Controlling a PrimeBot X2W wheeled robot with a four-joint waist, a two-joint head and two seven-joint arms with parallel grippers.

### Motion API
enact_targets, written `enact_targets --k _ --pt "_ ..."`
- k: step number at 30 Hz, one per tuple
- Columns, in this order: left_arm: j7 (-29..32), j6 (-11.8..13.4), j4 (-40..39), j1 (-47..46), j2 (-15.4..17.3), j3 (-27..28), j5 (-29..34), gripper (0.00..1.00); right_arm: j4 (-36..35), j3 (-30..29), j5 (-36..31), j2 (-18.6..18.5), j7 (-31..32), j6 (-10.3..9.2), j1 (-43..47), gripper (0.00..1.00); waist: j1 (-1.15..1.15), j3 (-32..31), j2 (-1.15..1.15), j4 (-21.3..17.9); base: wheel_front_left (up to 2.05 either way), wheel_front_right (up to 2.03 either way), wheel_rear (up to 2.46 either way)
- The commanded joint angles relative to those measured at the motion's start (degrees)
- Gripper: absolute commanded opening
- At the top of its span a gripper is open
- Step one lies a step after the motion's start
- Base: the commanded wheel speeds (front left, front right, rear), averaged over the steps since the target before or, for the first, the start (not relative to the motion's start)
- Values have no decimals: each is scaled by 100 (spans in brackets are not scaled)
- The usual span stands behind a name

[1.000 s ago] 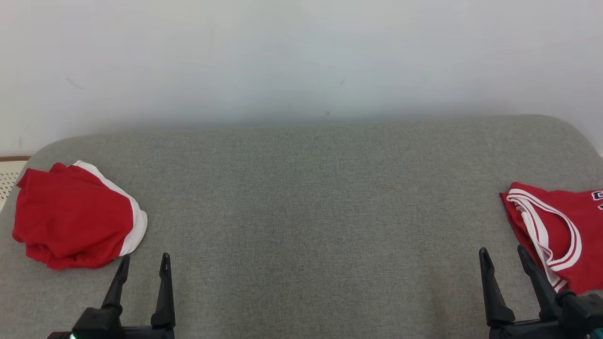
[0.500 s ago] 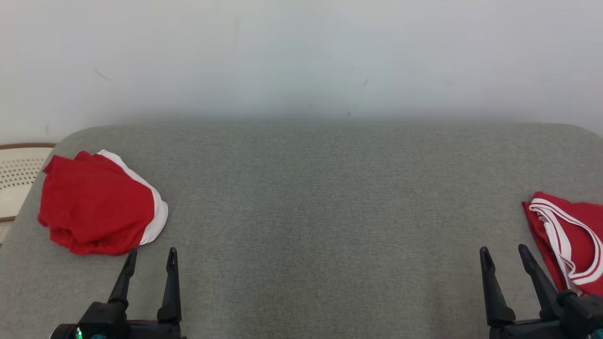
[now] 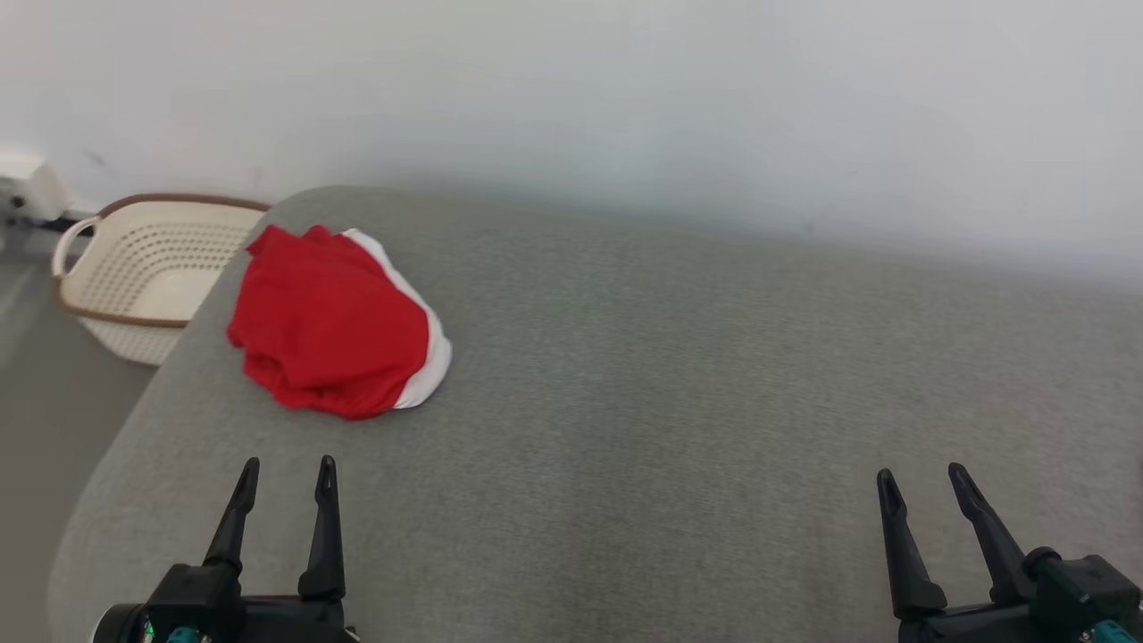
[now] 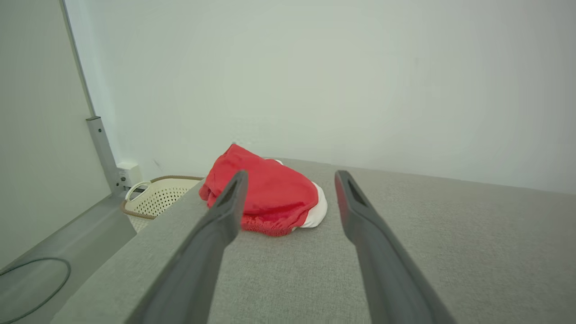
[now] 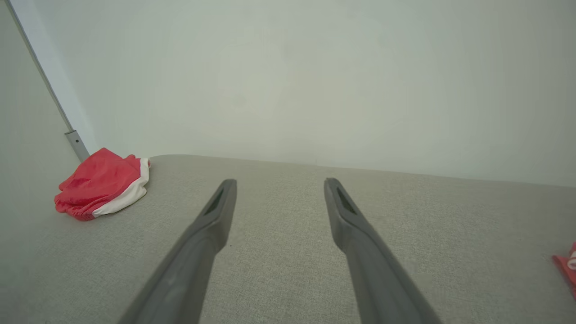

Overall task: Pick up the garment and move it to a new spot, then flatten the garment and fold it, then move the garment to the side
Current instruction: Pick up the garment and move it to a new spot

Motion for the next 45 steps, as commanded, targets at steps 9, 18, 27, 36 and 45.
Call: enact_targets --k 9,18,27,36,45 --pt "-19 -85 4 88 -54 112 79 100 91 65 40 49 -65 -6 -68 100 0 39 0 695 0 0 0" --pt "-19 -130 33 68 -109 176 147 100 168 117 70 57 -106 -6 -114 100 0 44 0 698 0 0 0" --pt "-19 -160 -78 -117 -107 284 174 100 152 119 89 37 -107 -6 -138 100 0 69 0 644 0 0 0" --pt "242 -179 -507 -1284 342 629 249 100 71 227 75 -78 -62 -6 -299 100 0 304 0 315 0 0 0" --pt "1041 -652 1016 -2831 786 975 -351 100 -47 454 111 -246 -26 -6 -644 100 0 956 0 -545 0 0 0"
